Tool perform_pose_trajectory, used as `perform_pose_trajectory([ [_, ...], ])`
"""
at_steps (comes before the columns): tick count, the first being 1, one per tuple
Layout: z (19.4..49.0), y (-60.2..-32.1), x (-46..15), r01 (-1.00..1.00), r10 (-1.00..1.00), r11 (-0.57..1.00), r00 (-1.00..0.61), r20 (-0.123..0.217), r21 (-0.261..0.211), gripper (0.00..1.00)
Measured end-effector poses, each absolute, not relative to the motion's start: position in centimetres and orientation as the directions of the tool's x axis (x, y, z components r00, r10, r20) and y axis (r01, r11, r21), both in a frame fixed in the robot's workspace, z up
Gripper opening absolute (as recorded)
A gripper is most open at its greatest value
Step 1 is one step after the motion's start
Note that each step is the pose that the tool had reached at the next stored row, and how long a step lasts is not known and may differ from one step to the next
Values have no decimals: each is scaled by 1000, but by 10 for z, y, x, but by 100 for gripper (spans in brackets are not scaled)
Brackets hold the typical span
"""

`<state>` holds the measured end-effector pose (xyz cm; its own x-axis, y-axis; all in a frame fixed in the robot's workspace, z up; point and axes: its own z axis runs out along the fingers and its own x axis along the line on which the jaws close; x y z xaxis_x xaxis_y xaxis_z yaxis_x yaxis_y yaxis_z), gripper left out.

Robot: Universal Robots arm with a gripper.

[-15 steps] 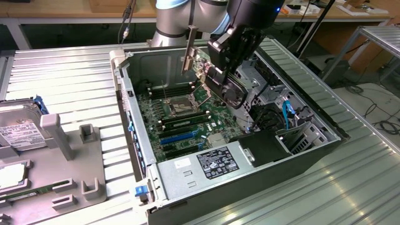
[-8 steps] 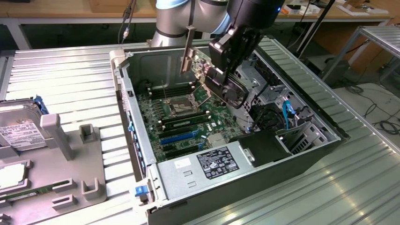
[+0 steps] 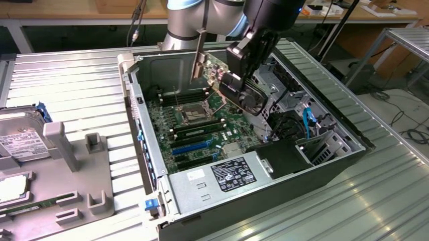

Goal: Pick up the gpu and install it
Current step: 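Insert the gpu into the slot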

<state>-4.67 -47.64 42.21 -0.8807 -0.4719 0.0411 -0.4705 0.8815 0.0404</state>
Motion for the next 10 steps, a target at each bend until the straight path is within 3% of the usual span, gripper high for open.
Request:
perform_pose_trajectory([
  [10, 422, -476, -47, -542, -543, 840, -839, 41, 40, 27],
])
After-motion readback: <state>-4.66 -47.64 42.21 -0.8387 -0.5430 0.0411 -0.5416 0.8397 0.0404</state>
